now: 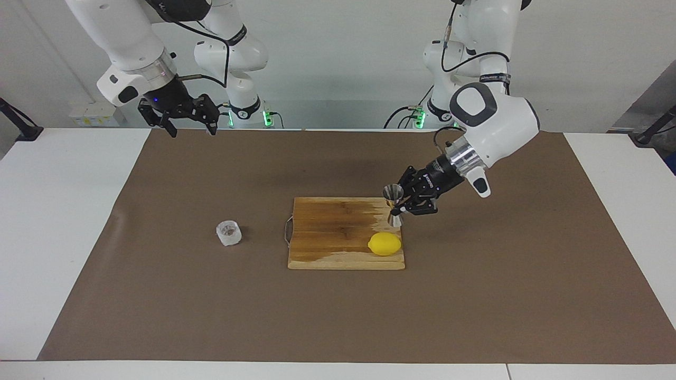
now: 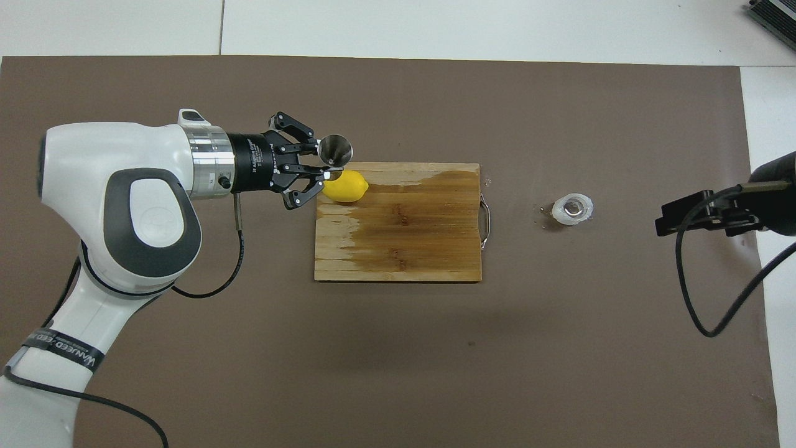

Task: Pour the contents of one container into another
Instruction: 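Lift the metal cup with the left gripper and carry it over the board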

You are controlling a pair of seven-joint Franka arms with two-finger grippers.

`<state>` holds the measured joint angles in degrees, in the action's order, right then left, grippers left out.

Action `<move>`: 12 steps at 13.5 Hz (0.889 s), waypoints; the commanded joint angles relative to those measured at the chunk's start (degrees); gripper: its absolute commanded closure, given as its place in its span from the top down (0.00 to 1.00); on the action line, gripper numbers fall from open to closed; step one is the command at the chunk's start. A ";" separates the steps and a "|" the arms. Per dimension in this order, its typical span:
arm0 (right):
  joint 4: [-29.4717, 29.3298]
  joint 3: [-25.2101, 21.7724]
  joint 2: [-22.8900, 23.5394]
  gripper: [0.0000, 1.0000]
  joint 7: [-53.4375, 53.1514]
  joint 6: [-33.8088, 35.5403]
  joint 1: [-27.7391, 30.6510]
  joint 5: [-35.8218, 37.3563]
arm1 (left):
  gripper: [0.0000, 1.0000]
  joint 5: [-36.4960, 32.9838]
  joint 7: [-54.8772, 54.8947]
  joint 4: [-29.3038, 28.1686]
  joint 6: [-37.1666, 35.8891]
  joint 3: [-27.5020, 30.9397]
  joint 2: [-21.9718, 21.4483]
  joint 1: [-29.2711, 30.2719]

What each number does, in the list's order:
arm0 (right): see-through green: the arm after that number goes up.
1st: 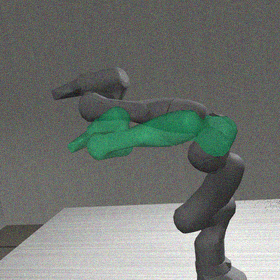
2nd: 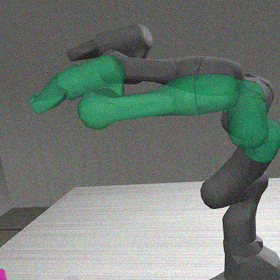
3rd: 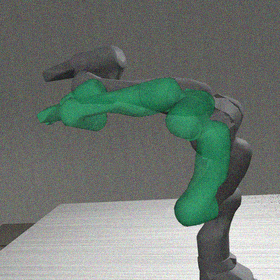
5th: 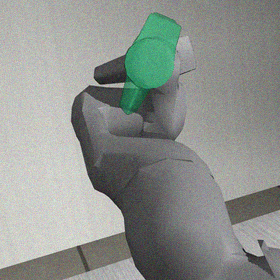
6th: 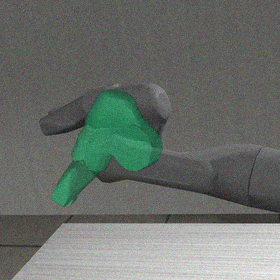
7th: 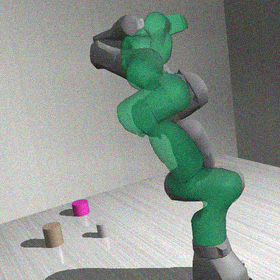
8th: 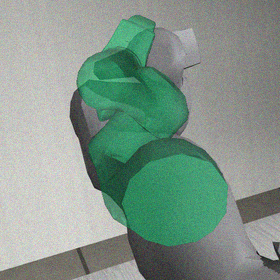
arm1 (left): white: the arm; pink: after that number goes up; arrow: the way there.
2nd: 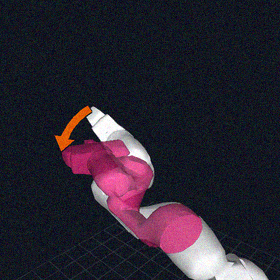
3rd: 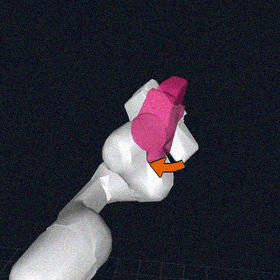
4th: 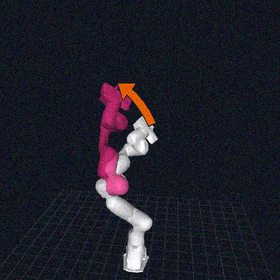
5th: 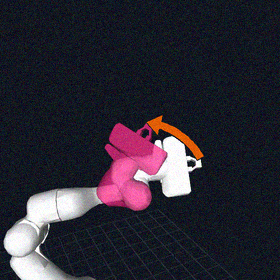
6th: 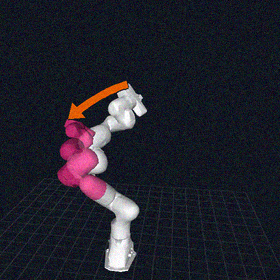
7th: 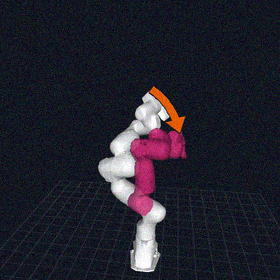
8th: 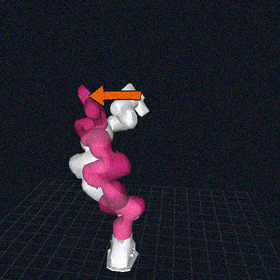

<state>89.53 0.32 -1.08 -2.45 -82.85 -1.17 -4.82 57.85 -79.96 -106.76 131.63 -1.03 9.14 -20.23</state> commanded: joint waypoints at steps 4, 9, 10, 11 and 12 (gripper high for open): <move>-0.06 0.82 -0.06 1.00 -0.80 0.24 0.73 0.86 | 0.00 7.42 0.06 -2.48 0.91 0.42 -2.19 -3.06; -0.06 0.82 -0.06 1.00 -0.80 0.32 0.82 0.86 | 0.00 20.85 9.97 -6.26 6.09 0.42 -0.62 -7.45; -0.06 0.82 -0.06 1.00 -0.80 0.32 0.73 0.86 | 0.00 25.95 14.87 -6.61 6.18 0.42 0.69 -8.15; -0.06 0.82 -0.06 1.00 -0.80 0.24 0.82 0.86 | 0.00 29.04 21.10 -7.14 6.70 0.42 1.14 -9.90; -0.06 0.82 -0.06 1.00 -0.80 0.24 0.73 0.86 | 0.00 32.29 24.90 -8.27 7.05 0.42 1.49 -10.35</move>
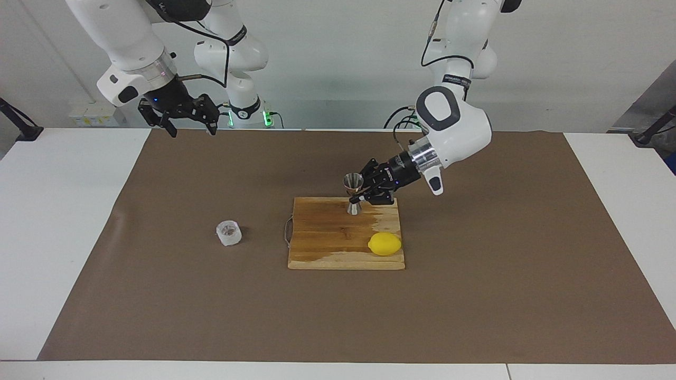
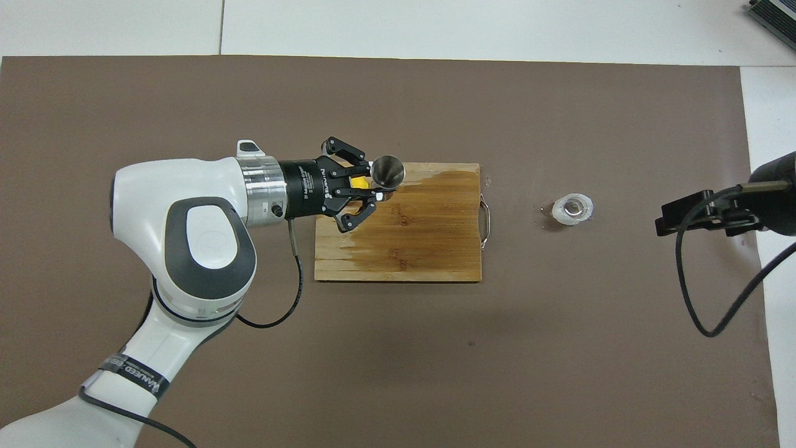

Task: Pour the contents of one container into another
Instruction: 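Lift the metal cup with the left gripper and carry it over the board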

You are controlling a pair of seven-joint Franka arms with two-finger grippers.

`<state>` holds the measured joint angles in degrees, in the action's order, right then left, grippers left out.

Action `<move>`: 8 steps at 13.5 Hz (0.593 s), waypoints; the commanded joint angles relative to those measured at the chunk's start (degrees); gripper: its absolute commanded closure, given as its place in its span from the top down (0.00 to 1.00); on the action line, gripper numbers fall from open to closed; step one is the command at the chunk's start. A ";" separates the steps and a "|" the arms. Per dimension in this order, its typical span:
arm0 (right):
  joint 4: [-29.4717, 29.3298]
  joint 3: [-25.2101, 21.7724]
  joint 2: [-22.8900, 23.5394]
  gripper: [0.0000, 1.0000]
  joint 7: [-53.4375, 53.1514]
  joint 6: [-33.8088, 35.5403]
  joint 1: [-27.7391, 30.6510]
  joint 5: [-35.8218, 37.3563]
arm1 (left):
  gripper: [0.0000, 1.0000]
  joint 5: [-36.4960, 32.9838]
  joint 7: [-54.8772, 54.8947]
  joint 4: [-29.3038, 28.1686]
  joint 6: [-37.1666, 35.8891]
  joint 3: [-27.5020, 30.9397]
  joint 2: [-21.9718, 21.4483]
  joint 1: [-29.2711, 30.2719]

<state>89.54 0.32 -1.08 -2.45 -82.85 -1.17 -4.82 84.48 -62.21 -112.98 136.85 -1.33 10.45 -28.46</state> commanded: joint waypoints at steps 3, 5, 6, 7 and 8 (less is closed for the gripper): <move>-0.06 0.82 -0.06 1.00 -0.80 0.24 0.73 0.86 | 0.00 17.53 19.45 -2.42 1.75 0.71 4.39 -4.41; -0.06 0.82 -0.06 1.00 -0.80 0.32 0.73 0.86 | 0.00 21.42 24.05 -2.86 1.66 0.71 5.63 -5.56; -0.06 0.82 -0.06 1.00 -0.80 0.24 0.82 0.86 | 0.00 21.69 24.15 -2.86 1.58 0.71 6.16 -5.56; -0.06 0.82 -0.06 1.00 -0.80 0.32 0.73 0.86 | 0.00 21.87 24.06 -2.86 1.66 0.71 6.86 -5.56; -0.06 0.82 -0.06 1.00 -0.80 0.33 0.82 0.86 | 0.00 21.87 24.15 -2.60 1.66 0.71 7.56 -5.56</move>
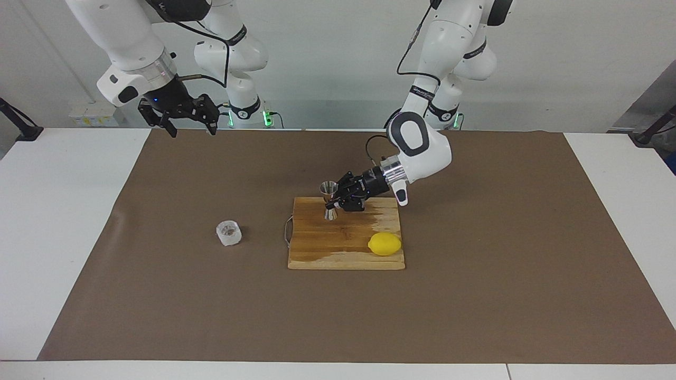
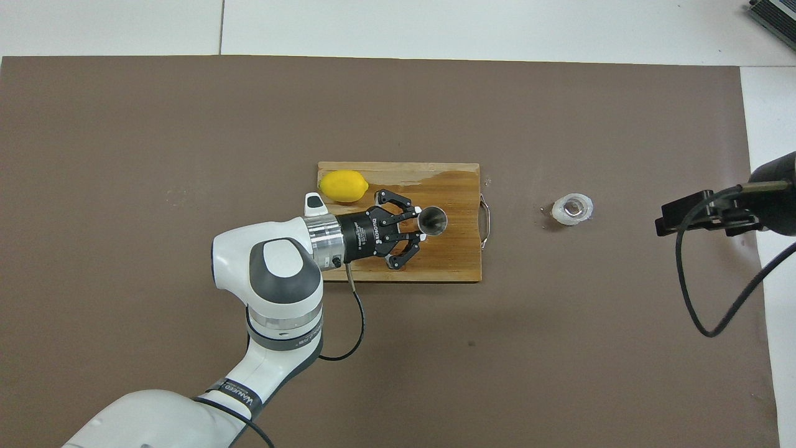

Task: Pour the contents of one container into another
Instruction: 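Lower the metal cup onto the board center and open the left gripper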

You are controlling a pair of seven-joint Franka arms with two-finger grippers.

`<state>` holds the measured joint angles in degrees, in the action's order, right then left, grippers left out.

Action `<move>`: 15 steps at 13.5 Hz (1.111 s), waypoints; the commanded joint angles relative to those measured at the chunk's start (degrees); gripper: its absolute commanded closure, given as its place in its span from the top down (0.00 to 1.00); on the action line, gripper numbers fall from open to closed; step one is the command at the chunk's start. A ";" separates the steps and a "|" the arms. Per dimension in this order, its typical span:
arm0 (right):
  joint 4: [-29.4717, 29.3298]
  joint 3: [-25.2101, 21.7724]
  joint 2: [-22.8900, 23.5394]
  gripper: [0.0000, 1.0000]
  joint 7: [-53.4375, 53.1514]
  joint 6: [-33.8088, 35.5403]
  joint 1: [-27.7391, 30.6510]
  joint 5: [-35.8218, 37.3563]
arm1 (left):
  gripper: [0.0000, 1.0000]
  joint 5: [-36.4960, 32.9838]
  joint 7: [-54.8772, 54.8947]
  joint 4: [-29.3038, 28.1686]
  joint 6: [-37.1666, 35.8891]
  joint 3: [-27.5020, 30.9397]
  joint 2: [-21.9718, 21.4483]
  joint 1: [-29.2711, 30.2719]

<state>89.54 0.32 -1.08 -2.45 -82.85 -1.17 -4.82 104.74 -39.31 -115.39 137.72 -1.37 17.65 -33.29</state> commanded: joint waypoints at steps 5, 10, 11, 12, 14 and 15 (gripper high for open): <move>-0.06 0.82 -0.06 1.00 -0.80 0.33 0.82 0.86 | 0.00 1.52 1.34 -0.45 1.41 0.84 2.04 -0.20; -0.06 0.82 -0.06 1.00 -0.80 0.32 0.82 0.86 | 0.00 1.52 1.34 -2.29 2.20 0.84 1.86 0.33; -0.06 0.82 -0.06 1.00 -0.80 0.33 0.82 0.86 | 0.00 1.52 1.34 -2.47 2.12 0.84 1.86 0.42; -0.06 0.82 -0.06 1.00 -0.80 0.24 0.82 0.86 | 0.00 1.52 1.25 -2.47 1.77 0.84 1.77 0.51; -0.06 0.82 -0.06 1.00 -0.80 0.33 0.82 0.86 | 0.00 1.52 1.25 -2.91 1.85 0.84 1.68 0.59; -0.06 0.82 -0.06 1.00 -0.80 0.24 0.82 0.86 | 0.07 1.52 1.25 -3.35 1.76 0.84 1.60 0.86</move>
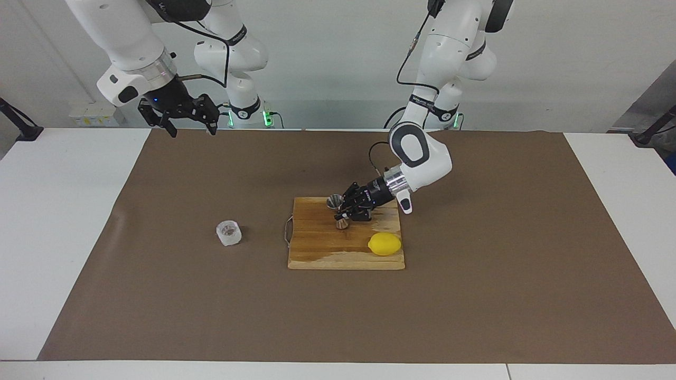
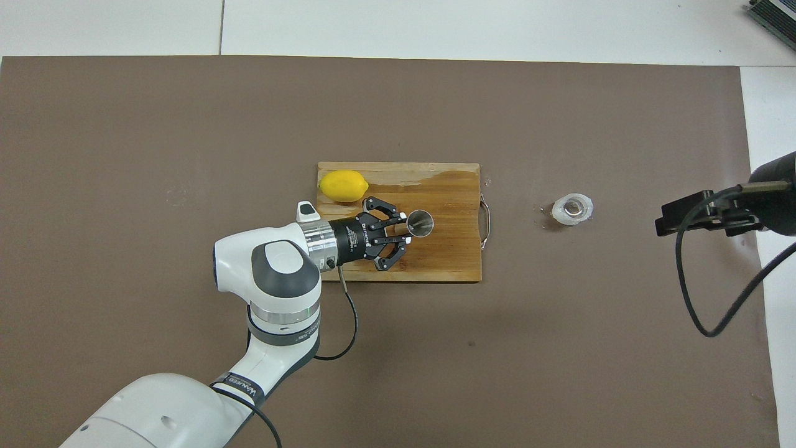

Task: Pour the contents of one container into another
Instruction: 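Lower the metal cup onto the board center and open the left gripper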

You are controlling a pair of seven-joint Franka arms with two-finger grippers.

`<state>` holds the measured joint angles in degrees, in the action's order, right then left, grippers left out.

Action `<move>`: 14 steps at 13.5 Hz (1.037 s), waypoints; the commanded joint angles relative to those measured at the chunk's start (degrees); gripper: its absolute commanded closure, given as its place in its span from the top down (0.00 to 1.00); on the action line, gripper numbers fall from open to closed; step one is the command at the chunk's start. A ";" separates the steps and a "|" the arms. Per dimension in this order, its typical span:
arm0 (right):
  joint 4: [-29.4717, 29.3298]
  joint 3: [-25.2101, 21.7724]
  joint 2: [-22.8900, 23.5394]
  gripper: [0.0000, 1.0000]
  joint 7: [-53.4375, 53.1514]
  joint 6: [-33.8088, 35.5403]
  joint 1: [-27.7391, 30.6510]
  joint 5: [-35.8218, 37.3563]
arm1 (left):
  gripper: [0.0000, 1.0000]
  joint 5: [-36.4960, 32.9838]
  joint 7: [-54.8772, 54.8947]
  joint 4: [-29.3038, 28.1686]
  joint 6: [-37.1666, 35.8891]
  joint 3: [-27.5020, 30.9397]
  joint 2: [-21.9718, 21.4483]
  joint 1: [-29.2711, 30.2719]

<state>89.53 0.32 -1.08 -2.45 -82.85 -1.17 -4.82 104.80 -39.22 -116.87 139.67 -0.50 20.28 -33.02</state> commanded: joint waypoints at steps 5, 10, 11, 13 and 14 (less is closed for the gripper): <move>-0.06 0.82 -0.06 1.00 -0.80 0.24 0.82 0.86 | 1.00 1.02 1.07 -2.39 -1.50 0.15 -1.38 2.17; -0.06 0.82 -0.06 1.00 -0.80 0.24 0.82 0.86 | 1.00 -7.21 0.64 -2.22 -5.36 0.33 -2.26 4.72; -0.06 0.82 -0.06 1.00 -0.80 0.32 0.82 0.86 | 1.00 -9.77 0.55 -2.22 -5.81 0.41 -2.96 4.81; -0.06 0.82 -0.06 1.00 -0.80 0.33 0.82 0.86 | 1.00 -15.03 0.55 -2.30 -5.73 0.59 -4.37 4.81; -0.06 0.82 -0.06 1.00 -0.80 0.24 0.82 0.86 | 1.00 -18.20 0.55 -2.39 -5.73 0.59 -5.16 5.42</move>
<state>89.53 0.32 -1.08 -2.45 -82.85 -1.17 -4.82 91.22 -38.94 -117.37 135.14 -0.07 18.10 -28.49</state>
